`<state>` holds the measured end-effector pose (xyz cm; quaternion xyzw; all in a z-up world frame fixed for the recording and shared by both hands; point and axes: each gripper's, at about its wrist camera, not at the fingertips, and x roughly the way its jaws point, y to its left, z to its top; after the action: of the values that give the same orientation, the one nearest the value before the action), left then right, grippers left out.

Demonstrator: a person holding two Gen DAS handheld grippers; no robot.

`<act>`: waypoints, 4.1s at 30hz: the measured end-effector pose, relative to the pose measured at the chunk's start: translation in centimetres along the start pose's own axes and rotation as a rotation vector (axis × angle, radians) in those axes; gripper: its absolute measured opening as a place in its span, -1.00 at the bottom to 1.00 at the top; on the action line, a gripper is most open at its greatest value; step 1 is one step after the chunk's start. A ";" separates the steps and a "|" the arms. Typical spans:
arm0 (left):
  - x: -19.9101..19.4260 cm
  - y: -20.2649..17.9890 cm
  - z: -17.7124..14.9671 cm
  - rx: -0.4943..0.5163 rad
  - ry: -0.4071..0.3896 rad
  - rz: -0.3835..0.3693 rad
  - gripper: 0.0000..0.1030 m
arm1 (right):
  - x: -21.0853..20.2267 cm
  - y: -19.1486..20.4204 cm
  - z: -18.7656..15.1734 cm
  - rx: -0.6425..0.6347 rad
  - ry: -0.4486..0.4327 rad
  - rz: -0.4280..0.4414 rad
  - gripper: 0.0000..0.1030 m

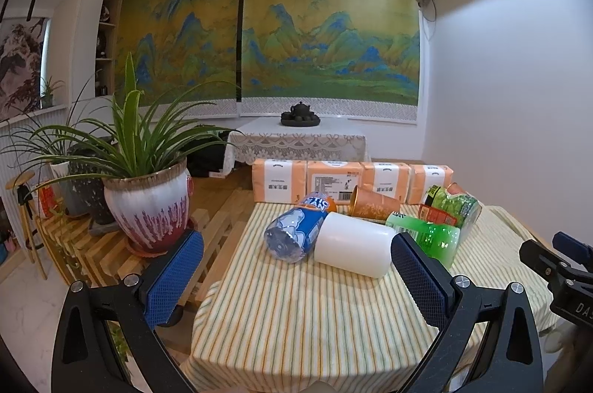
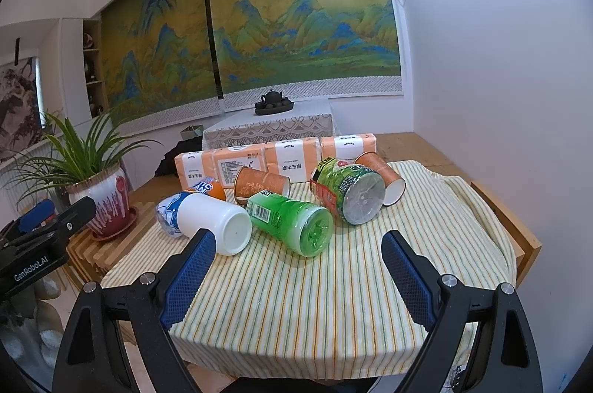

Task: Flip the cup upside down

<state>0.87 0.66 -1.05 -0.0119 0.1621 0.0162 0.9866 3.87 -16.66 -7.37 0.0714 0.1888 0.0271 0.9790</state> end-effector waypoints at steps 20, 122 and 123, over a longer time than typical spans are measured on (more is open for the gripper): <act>2.2 -1.2 -0.4 0.021 0.033 -0.027 0.99 | 2.4 -1.6 0.0 0.011 0.037 -0.004 0.72; 3.9 0.8 -2.9 -0.005 0.149 -0.031 0.99 | 10.9 2.5 0.0 -0.010 0.552 0.238 0.54; 4.0 0.8 -2.9 -0.005 0.150 -0.030 0.99 | 11.0 2.6 -0.1 -0.008 0.556 0.235 0.54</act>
<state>3.69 1.51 -5.11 -0.0181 0.2351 0.0010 0.9718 13.95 -13.15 -11.08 0.0785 0.4399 0.1595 0.8803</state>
